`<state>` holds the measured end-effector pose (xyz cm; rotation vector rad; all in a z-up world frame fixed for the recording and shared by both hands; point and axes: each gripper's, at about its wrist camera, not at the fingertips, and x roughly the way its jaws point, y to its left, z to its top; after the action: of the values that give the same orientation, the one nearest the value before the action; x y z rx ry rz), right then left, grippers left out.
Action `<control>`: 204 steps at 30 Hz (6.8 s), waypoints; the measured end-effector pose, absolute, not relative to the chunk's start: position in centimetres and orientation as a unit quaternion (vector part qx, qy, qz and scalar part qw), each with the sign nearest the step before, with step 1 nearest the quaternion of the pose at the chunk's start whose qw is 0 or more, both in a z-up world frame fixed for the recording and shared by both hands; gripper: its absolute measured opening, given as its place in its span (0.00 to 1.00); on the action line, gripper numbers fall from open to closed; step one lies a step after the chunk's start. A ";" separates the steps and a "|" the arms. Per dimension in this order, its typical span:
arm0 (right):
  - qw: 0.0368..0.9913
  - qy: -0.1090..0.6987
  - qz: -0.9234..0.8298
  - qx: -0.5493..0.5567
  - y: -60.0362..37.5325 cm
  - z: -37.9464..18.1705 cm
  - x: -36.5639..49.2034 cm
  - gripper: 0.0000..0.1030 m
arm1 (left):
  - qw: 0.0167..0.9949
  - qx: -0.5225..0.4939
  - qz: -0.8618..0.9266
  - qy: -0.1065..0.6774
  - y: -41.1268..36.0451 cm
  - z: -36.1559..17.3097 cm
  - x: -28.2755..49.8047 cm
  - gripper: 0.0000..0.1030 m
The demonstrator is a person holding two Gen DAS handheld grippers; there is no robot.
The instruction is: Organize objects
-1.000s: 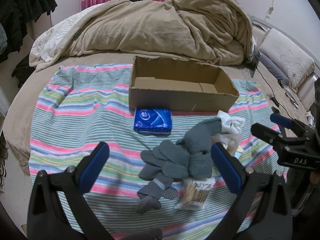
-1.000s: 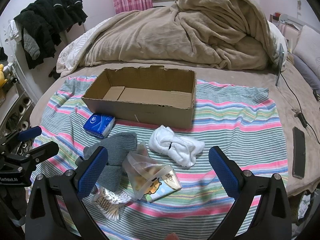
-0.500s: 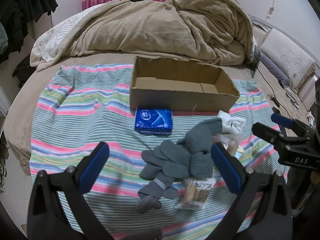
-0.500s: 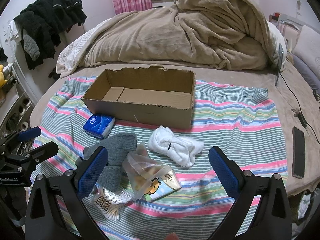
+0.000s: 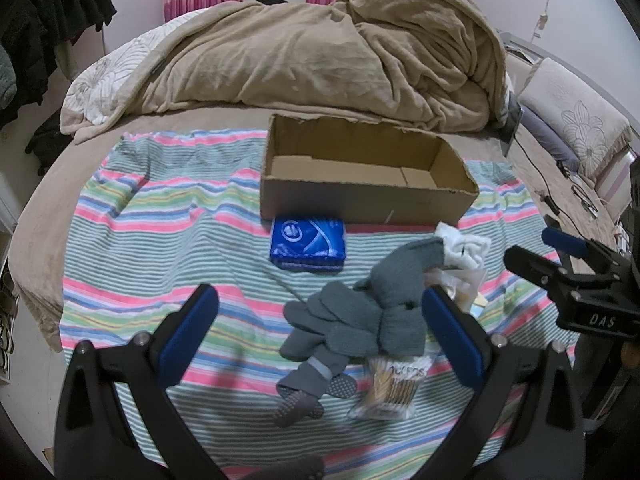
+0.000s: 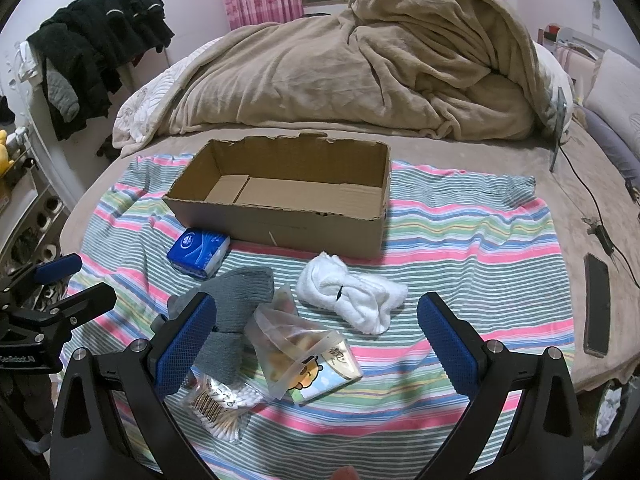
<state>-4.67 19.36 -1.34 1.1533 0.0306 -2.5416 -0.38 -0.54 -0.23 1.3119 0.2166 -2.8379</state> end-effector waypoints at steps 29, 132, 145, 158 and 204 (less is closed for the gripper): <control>0.166 0.007 -0.894 0.417 19.8 -2.2 -6.9 0.99 | -0.001 0.438 -0.896 0.073 -1.0 -2.0 -3.5 0.99; 0.238 -0.011 -0.883 0.404 21.2 -1.8 -10.6 0.62 | -0.072 0.414 -0.903 0.090 0.0 -0.9 -10.3 0.89; 0.234 0.043 -0.884 0.403 19.0 -2.1 -6.0 0.64 | -0.060 0.422 -0.900 0.092 -1.5 -1.8 -4.4 0.89; 0.252 0.085 -0.863 0.430 16.5 -5.4 -4.9 0.74 | -0.058 0.465 -0.878 0.101 -1.2 -5.7 -2.6 0.89; 0.245 0.001 -0.875 0.418 21.3 -5.8 -6.1 0.63 | -0.113 0.492 -0.859 0.085 3.8 -10.4 -6.5 0.44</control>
<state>-6.06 21.29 -5.82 1.1403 0.0025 -2.3889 -6.48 3.82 -10.38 1.6677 0.2878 -2.9110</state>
